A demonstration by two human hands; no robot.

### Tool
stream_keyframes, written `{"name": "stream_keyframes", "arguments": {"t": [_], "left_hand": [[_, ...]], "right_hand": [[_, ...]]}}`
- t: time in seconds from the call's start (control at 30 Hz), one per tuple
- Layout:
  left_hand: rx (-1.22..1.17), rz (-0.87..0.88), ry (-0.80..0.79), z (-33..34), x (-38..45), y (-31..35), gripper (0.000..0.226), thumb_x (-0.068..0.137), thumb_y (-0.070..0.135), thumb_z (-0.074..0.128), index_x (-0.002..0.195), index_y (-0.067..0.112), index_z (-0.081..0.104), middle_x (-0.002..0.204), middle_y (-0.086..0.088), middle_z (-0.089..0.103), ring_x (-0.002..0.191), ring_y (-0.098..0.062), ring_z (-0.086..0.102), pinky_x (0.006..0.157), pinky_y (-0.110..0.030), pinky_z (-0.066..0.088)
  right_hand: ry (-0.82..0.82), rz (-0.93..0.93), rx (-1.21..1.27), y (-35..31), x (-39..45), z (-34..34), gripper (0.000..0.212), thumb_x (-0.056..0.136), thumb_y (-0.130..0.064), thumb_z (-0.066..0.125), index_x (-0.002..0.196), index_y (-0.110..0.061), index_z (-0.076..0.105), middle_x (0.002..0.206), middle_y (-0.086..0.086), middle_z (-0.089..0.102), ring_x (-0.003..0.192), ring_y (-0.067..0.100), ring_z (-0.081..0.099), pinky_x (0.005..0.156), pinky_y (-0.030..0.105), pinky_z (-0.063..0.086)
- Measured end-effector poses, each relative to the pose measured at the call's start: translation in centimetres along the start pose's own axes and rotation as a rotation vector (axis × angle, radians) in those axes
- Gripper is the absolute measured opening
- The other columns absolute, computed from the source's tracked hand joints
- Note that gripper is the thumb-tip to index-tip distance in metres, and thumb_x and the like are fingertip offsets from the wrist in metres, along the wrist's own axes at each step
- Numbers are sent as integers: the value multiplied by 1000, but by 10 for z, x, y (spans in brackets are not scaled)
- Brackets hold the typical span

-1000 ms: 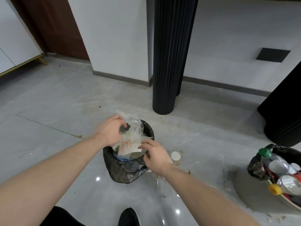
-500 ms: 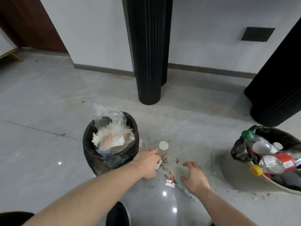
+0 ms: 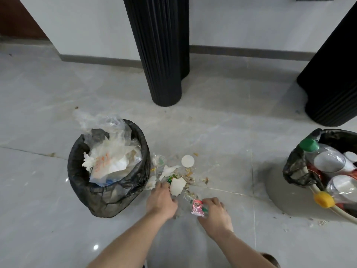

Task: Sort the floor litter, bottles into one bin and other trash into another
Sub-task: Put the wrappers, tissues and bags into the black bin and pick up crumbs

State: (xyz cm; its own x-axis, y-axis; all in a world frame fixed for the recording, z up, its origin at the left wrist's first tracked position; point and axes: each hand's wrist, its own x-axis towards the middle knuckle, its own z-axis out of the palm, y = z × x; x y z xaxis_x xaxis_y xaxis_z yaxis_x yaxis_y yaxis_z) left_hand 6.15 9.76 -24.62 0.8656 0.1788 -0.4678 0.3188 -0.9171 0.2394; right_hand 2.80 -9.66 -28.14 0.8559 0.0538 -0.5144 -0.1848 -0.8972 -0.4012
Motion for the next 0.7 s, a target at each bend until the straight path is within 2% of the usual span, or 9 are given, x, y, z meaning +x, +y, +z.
{"name": "stream_keyframes", "arguments": {"t": [0.17,0.4,0.47,0.6,0.7], "left_hand": [[1,2,50,12,25,5,65,86,36,72,140,18,40,143,-5,39,128,-26,46,103,-39,47],[71,23,59,19,56,14,80,86,43,73,150,20,31,153,-4,36,140,-28,34,109,-42,40],[90,21,61,21,58,14,76,86,42,73,147,20,34,146,-5,46,135,-27,39,106,-41,41],[97,14,82,24,54,15,59,88,39,71,137,21,42,135,-4,54,129,-26,43,102,-40,41],[94,21,100,27,50,16,46,91,36,67,131,24,49,131,0,58,128,-24,44,101,-38,39]], "right_hand": [[63,23,-63,-3,12,20,51,84,-43,69,132,-38,54,129,-8,52,119,21,51,99,33,40],[113,-26,-86,4,20,29,31,87,-31,67,117,-36,60,115,-10,59,111,19,55,90,31,41],[122,-34,-74,6,20,30,28,89,-29,65,116,-35,60,113,-11,58,109,19,55,90,30,42],[119,-40,-46,9,20,27,45,89,-32,67,130,-37,48,122,-13,56,115,18,53,96,30,41],[95,-41,-59,10,22,24,41,90,-34,66,128,-39,52,123,-13,55,116,16,51,98,29,40]]}}
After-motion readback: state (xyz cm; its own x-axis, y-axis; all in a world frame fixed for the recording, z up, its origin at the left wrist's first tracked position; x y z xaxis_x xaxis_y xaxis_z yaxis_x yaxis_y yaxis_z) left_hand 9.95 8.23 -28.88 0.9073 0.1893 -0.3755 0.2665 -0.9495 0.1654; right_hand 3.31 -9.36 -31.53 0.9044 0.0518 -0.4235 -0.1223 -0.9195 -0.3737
